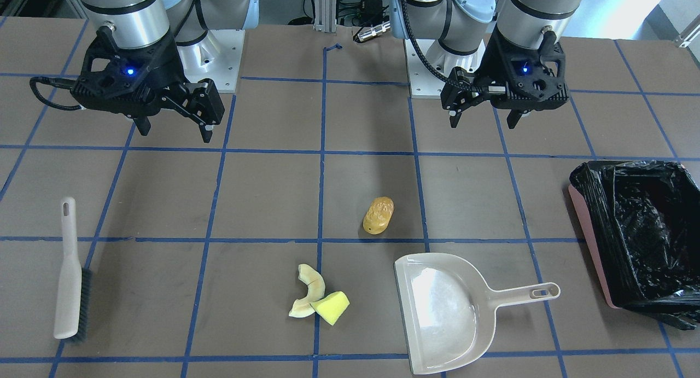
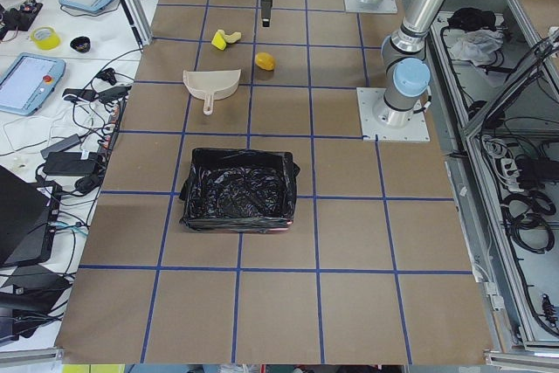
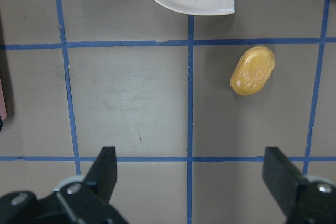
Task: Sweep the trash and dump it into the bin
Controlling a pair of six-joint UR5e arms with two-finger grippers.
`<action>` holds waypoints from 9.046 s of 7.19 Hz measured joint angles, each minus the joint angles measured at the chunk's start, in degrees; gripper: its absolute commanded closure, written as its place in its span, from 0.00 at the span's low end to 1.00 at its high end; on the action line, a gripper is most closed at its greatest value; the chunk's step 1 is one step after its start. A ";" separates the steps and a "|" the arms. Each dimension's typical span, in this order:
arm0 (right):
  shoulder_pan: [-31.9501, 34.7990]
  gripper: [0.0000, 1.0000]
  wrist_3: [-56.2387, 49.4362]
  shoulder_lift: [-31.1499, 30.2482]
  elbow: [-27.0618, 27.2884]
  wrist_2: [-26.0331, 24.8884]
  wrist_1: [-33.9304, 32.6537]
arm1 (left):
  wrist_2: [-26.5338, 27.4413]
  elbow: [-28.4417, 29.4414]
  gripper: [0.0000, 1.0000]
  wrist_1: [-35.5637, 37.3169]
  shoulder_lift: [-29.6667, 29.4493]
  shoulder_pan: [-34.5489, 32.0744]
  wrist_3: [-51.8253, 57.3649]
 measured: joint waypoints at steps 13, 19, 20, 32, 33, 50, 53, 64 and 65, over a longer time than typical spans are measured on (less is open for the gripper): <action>-26.33 0.02 -48.12 14.85 12.68 -4.54 -19.69 | -0.03 -2.06 0.00 17.73 -14.14 7.39 -66.51; -28.91 0.59 -52.53 18.71 15.36 -5.02 -22.76 | -3.82 1.53 0.00 33.50 -27.98 13.69 -70.77; -28.91 0.83 -52.48 18.74 15.45 -5.08 -22.95 | -4.41 2.46 0.00 34.50 -29.34 13.82 -71.49; 2.23 1.00 3.16 15.28 12.43 -9.34 -10.72 | -7.34 2.25 1.00 37.61 -34.37 13.89 -74.92; 5.17 1.00 9.60 16.45 11.37 -6.93 -9.30 | -7.38 2.48 1.00 37.64 -34.30 13.89 -74.56; 24.48 1.00 13.06 36.42 -12.26 11.11 -15.79 | 7.38 7.27 1.00 38.08 -35.75 2.51 -82.01; 19.34 1.00 9.28 28.22 -11.76 4.10 1.88 | 7.41 6.95 1.00 37.90 -35.04 2.23 -82.09; 19.83 1.00 39.50 16.14 4.48 10.46 10.72 | 7.50 6.96 1.00 38.13 -34.82 2.11 -81.58; 19.85 1.00 39.57 16.16 4.48 10.49 10.68 | 7.50 6.95 1.00 38.14 -34.83 2.11 -81.57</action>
